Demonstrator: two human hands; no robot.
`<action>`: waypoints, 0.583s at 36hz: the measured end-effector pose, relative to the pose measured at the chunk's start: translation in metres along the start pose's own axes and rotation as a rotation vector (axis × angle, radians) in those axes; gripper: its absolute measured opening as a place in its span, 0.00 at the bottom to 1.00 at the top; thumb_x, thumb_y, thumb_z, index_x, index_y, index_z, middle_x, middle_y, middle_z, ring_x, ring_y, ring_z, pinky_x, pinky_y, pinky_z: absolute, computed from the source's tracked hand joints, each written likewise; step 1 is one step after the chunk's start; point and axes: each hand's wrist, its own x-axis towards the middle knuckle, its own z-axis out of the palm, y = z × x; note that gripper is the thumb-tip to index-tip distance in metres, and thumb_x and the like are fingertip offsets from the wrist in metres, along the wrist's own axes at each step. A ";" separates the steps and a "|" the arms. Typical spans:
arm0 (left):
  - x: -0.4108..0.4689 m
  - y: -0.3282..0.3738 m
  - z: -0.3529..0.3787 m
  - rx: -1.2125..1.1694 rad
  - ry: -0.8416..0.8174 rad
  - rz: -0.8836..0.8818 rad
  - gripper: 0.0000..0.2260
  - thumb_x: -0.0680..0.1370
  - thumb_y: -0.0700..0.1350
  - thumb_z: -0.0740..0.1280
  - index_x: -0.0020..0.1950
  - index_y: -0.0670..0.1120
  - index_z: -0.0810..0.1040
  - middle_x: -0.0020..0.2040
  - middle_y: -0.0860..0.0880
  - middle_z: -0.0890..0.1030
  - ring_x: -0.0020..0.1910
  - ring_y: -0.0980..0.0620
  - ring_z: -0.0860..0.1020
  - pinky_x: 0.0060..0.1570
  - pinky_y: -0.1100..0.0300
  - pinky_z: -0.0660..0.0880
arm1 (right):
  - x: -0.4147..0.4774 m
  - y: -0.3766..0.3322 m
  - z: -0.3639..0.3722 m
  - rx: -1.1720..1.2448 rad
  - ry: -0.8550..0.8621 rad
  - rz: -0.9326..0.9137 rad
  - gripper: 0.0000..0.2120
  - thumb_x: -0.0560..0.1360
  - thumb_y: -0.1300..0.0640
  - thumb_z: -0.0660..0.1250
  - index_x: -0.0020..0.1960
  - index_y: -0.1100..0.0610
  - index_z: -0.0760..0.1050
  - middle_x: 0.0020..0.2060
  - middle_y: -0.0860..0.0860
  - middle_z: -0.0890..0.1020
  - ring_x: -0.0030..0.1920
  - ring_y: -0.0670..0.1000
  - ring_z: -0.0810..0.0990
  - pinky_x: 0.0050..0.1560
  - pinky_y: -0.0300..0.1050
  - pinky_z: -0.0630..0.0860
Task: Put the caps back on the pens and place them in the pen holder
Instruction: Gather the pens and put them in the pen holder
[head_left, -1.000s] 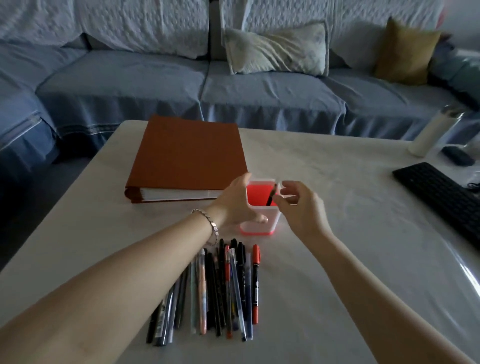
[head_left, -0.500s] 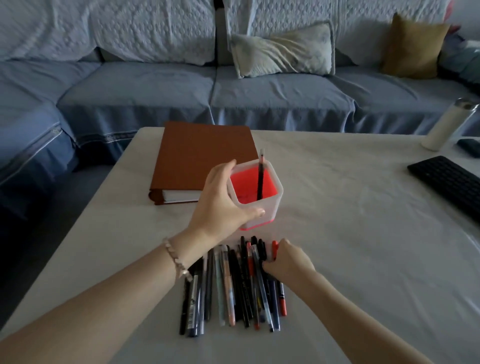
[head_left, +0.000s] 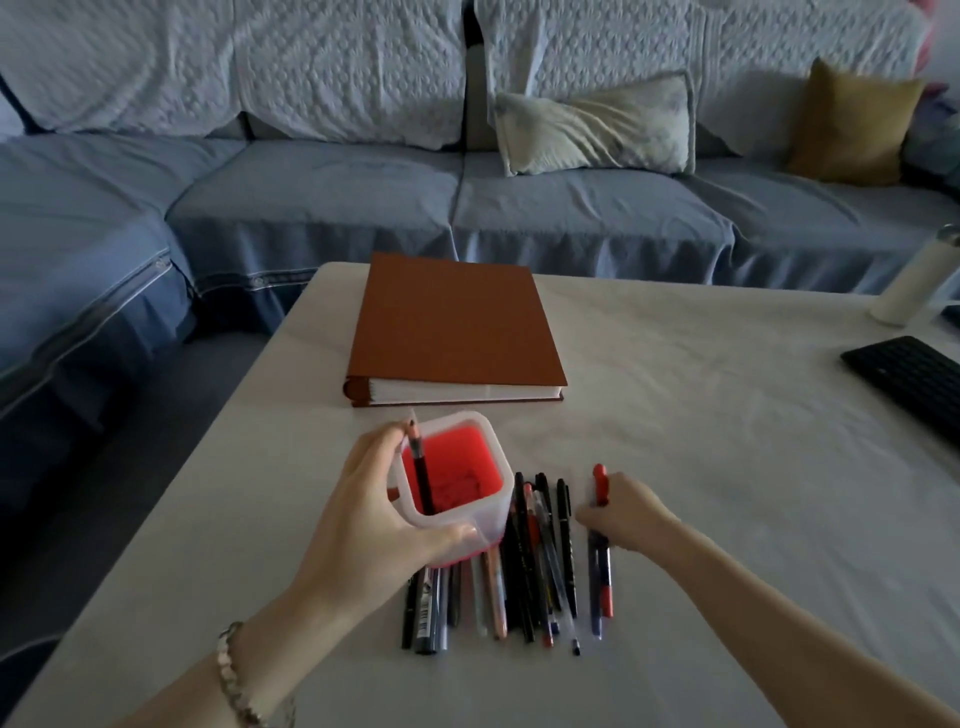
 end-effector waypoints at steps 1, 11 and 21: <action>0.000 0.002 0.001 -0.001 -0.014 -0.004 0.38 0.55 0.54 0.78 0.61 0.59 0.64 0.56 0.65 0.68 0.55 0.73 0.67 0.42 0.74 0.70 | -0.003 -0.001 -0.011 0.033 0.057 -0.053 0.12 0.71 0.60 0.64 0.30 0.58 0.66 0.26 0.51 0.70 0.26 0.48 0.69 0.28 0.40 0.66; 0.005 0.024 0.025 0.007 -0.065 0.005 0.38 0.60 0.47 0.79 0.63 0.59 0.63 0.56 0.68 0.65 0.56 0.68 0.69 0.44 0.73 0.71 | -0.106 -0.084 -0.108 0.812 0.649 -0.708 0.09 0.72 0.63 0.67 0.48 0.53 0.70 0.36 0.52 0.79 0.29 0.42 0.77 0.30 0.31 0.73; 0.007 0.035 0.033 -0.116 -0.082 -0.047 0.30 0.57 0.50 0.78 0.50 0.67 0.64 0.54 0.66 0.67 0.51 0.58 0.75 0.42 0.70 0.76 | -0.081 -0.079 -0.038 0.390 0.326 -0.685 0.20 0.69 0.54 0.71 0.51 0.39 0.63 0.39 0.42 0.79 0.40 0.39 0.78 0.39 0.29 0.75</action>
